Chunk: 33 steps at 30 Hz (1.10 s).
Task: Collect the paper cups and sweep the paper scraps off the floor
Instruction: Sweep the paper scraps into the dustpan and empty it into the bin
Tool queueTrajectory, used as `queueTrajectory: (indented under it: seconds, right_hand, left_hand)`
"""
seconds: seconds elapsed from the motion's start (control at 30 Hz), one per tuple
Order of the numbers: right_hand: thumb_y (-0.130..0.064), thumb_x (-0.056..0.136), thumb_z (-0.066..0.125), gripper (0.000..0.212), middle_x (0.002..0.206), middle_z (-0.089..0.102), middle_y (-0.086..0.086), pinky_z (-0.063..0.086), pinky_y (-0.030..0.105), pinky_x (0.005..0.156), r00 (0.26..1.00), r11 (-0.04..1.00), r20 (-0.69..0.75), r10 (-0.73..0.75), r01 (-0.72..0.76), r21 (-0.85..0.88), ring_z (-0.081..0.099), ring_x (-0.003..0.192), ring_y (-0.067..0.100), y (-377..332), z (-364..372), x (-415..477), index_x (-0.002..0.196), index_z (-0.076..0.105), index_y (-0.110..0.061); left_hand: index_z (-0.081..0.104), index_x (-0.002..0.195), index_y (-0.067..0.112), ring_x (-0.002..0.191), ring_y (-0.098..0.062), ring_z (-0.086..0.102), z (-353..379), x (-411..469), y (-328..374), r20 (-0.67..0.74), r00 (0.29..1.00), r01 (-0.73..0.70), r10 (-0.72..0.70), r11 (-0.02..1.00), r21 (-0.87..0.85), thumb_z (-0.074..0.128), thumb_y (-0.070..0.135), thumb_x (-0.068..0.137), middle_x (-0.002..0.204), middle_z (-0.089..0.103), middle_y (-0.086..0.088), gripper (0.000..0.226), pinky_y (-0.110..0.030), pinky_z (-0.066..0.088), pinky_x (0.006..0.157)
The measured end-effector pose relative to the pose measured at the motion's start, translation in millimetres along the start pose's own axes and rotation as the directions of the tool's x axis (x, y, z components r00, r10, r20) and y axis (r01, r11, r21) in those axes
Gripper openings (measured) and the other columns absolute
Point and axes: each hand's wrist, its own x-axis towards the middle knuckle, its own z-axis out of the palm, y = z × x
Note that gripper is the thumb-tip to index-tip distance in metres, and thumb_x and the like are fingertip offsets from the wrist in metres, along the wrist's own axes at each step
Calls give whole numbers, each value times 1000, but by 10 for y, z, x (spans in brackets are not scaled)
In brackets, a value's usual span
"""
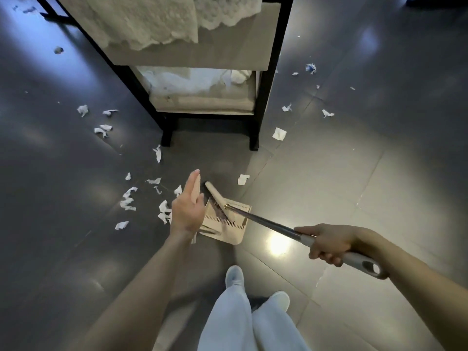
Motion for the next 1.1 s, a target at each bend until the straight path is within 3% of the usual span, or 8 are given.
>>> queueTrajectory:
  seconds: [0.07, 0.2, 0.4, 0.63, 0.77, 0.87, 0.93, 1.1]
  right_hand:
    - [-4, 83, 51, 74, 42, 43, -8, 36, 19, 41, 999, 1000, -44, -15, 16, 17, 38, 38, 12, 0, -75, -77, 141, 33, -47]
    - [-4, 85, 52, 76, 56, 46, 1, 39, 20, 41, 982, 994, -174, -74, 86, 63, 42, 39, 11, -150, -164, 31, 147, 27, -41]
    - [2, 88, 50, 77, 67, 51, 12, 42, 24, 41, 954, 994, -287, -90, 103, 31, 46, 39, 15, -493, -251, 674, 149, 19, -32]
    - [3, 81, 42, 70, 72, 51, 11, 38, 24, 43, 983, 999, -177, 51, -52, 3, 43, 43, 15, -271, 40, 803, 142, 29, -31]
    - [-14, 97, 35, 53, 72, 49, 7, 33, 17, 39, 993, 991, -53, 101, -96, 88, 34, 40, 9, 68, -152, 367, 142, 29, -40]
    - [-5, 91, 44, 70, 63, 37, 4, 30, 18, 40, 991, 981, -5, 133, -131, 145, 31, 42, 10, 293, -367, 5, 139, 26, -52]
    - [2, 84, 46, 79, 59, 32, 2, 29, 18, 39, 991, 979, -5, 133, -131, 156, 30, 42, 11, 411, -477, -177, 137, 27, -54]
    - [3, 86, 46, 79, 50, 33, 0, 28, 18, 38, 989, 966, -93, 111, -86, 245, 29, 40, 11, 699, -849, -391, 139, 26, -53]
  left_hand:
    - [33, 135, 56, 69, -15, 60, -2, 87, 14, 39, 999, -9, 8, 1000, 27, 54, 12, 91, 91, 60, 4, 66, -16, 48, 65]
    - [32, 135, 58, 83, -20, 58, 1, 294, 30, 85, 996, 13, -16, 999, 32, 54, 13, 91, 98, 58, 1, 67, -28, 45, 82]
    - [37, 138, 50, 83, -24, 59, 16, 375, 29, 94, 995, -34, 32, 999, 17, 58, 8, 86, 108, 64, -7, 70, -33, 50, 84]
    - [39, 136, 51, 70, -31, 62, -16, 481, 33, 94, 996, -9, 8, 1000, 13, 55, 16, 91, 94, 66, -15, 60, -41, 56, 73]
    - [40, 131, 57, 66, -18, 59, -4, 508, 89, 125, 992, -2, 5, 1000, -23, 52, 18, 94, 97, 62, -6, 55, -21, 52, 58]
    - [36, 131, 59, 66, -6, 54, 46, 537, 186, 181, 983, -42, 37, 999, 22, 50, 19, 96, 103, 54, 2, 55, -11, 41, 50]
    - [36, 130, 60, 60, -9, 55, 105, 561, 319, 207, 977, -63, 57, 998, 22, 50, 18, 97, 94, 58, 2, 55, -13, 44, 48]
    - [36, 128, 60, 57, -18, 57, 462, 714, 806, 270, 956, -119, 113, 993, 4, 49, 18, 97, 86, 59, -1, 54, -27, 51, 48]
